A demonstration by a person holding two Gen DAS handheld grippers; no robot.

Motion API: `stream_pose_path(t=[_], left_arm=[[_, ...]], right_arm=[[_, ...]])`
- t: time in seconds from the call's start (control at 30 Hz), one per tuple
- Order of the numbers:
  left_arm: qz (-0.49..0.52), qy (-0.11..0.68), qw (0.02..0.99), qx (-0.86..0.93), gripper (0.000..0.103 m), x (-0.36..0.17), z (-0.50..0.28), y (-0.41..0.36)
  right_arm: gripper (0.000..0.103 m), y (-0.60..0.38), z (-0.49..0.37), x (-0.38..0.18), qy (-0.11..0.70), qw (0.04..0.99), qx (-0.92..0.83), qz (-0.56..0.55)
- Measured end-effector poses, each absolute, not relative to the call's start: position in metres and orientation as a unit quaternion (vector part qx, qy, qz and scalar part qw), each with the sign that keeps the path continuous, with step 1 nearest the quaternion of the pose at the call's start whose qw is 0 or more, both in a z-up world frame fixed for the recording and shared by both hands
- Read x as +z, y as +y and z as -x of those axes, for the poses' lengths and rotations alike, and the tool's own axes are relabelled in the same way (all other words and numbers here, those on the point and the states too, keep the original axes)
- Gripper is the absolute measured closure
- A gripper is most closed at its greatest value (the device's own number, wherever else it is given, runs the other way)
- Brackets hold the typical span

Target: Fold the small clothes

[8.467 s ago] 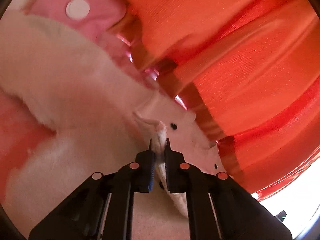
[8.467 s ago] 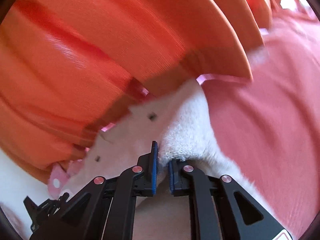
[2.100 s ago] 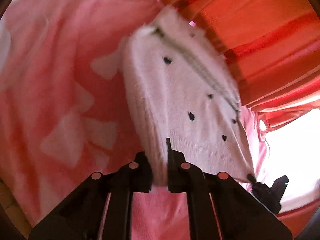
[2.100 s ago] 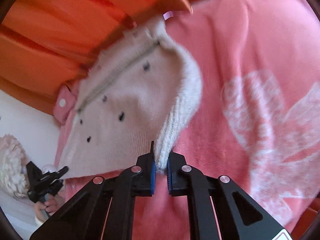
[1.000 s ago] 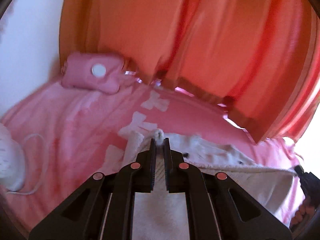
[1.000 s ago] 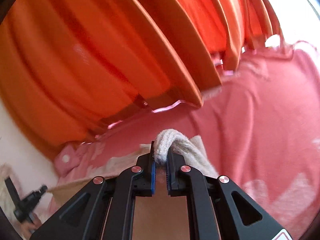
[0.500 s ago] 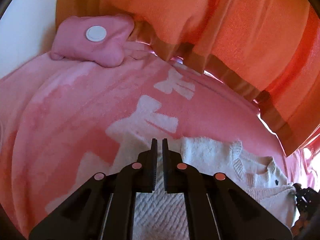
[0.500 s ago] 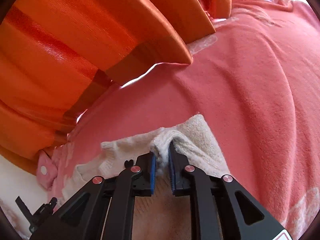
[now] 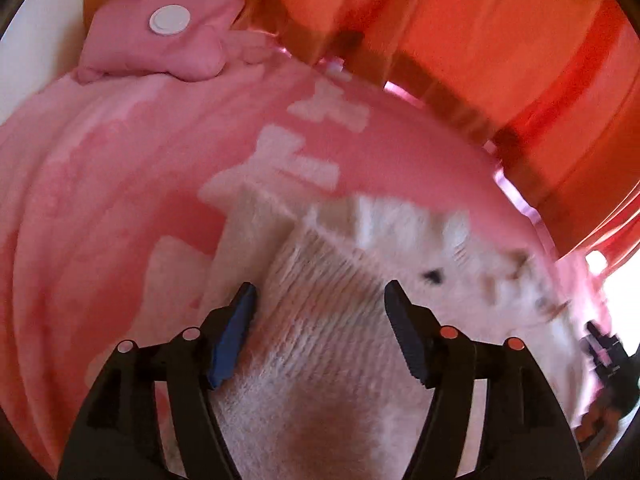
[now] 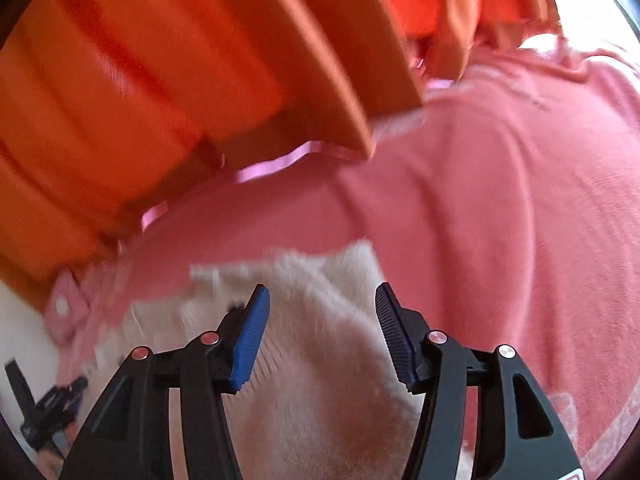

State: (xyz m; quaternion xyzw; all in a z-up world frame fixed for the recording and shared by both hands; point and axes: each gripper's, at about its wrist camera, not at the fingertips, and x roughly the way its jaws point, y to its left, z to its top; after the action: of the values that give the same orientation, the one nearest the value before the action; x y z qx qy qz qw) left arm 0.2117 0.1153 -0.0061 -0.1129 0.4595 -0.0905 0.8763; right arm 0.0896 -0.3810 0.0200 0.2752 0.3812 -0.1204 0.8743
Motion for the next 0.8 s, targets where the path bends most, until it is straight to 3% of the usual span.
stream_pose_path(t=[0.07, 0.1, 0.13, 0.17, 0.2, 0.23, 0.43, 0.53, 0.63, 0.8], left_arm=[[0.096, 0.453, 0.882, -0.081, 0.055, -0.006, -0.211, 0.110], [0.101, 0.448, 0.884, -0.083, 0.071, -0.004, -0.210, 0.111], [0.107, 0.446, 0.885, -0.085, 0.087, -0.003, -0.209, 0.112], [0.113, 0.441, 0.886, -0.087, 0.089, -0.001, -0.209, 0.113], [0.114, 0.436, 0.888, -0.087, 0.092, 0.001, -0.208, 0.114], [0.112, 0.428, 0.893, -0.088, 0.093, 0.006, -0.206, 0.115], [0.178, 0.334, 0.920, -0.104, 0.094, 0.049, -0.214, 0.128], [0.151, 0.328, 0.929, -0.082, 0.094, 0.047, -0.229, 0.122], [0.135, 0.385, 0.911, -0.056, 0.094, 0.011, -0.248, 0.117], [0.150, 0.399, 0.903, -0.055, 0.093, 0.002, -0.253, 0.124]], right_arm=[[0.048, -0.375, -0.098, 0.009, 0.410, 0.867, -0.115, -0.257], [0.050, -0.372, -0.100, 0.006, 0.420, 0.866, -0.113, -0.245], [0.059, -0.369, -0.100, 0.006, 0.424, 0.867, -0.114, -0.237], [0.066, -0.366, -0.100, 0.007, 0.424, 0.870, -0.114, -0.226], [0.087, -0.365, -0.099, 0.008, 0.422, 0.871, -0.113, -0.222], [0.093, -0.365, -0.096, 0.012, 0.415, 0.875, -0.111, -0.223], [0.096, -0.390, -0.070, 0.069, 0.248, 0.911, -0.077, -0.321], [0.096, -0.393, -0.095, 0.047, 0.296, 0.901, -0.111, -0.296], [0.096, -0.397, -0.118, -0.003, 0.382, 0.862, -0.128, -0.308], [0.096, -0.396, -0.105, 0.024, 0.325, 0.889, -0.123, -0.298]])
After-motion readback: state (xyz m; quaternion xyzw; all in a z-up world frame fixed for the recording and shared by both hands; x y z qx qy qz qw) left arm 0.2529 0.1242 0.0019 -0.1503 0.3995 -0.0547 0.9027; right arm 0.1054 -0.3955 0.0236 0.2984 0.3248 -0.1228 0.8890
